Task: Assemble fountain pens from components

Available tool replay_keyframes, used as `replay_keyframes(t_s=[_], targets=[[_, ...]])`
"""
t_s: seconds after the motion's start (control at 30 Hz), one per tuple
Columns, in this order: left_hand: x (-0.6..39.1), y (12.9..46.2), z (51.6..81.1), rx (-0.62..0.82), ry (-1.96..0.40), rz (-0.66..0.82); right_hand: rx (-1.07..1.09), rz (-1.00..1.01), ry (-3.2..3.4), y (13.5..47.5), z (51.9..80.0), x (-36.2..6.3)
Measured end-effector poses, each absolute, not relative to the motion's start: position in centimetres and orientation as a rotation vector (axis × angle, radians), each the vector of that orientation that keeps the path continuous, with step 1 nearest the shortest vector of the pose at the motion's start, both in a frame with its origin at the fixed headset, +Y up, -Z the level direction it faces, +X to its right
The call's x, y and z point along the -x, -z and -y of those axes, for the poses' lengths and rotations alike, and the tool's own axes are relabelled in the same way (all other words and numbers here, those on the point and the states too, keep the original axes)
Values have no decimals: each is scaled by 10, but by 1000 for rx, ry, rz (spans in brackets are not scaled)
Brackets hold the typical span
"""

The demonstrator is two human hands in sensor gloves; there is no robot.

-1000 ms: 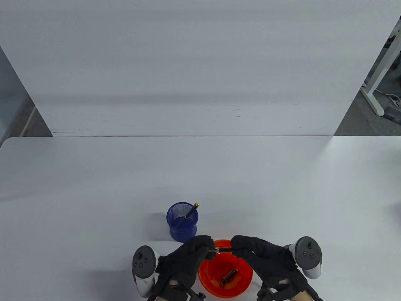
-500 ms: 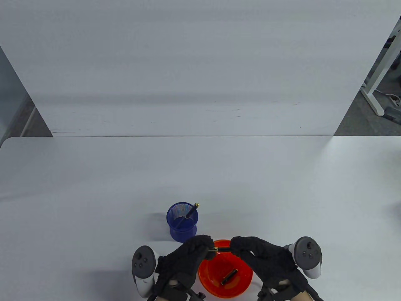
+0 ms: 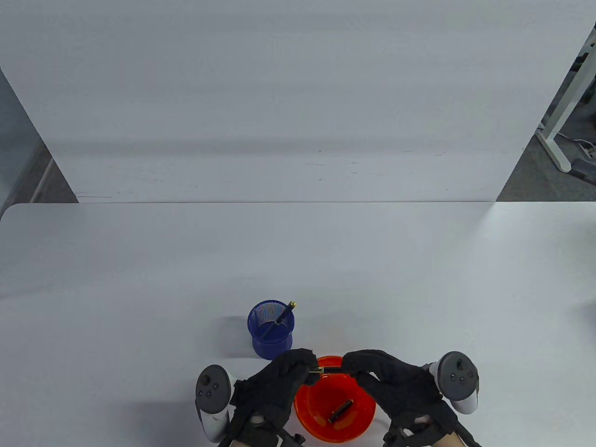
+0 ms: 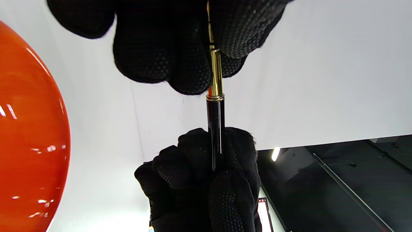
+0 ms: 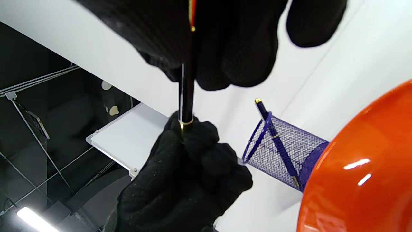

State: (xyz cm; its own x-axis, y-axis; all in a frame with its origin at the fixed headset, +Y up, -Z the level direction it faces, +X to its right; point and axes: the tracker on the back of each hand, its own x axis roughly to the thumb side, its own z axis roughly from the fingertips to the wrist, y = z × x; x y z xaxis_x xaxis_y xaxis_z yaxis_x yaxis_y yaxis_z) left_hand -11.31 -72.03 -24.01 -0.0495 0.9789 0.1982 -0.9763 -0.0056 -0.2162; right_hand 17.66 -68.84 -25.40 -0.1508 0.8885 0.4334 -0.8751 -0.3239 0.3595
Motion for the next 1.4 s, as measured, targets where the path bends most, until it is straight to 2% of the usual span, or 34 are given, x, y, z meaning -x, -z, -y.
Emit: replay_keyframes(t_s=[1.4], targets=[[112,240,721,13,-1578,337,-674,-31,-1760,255,690,-176]])
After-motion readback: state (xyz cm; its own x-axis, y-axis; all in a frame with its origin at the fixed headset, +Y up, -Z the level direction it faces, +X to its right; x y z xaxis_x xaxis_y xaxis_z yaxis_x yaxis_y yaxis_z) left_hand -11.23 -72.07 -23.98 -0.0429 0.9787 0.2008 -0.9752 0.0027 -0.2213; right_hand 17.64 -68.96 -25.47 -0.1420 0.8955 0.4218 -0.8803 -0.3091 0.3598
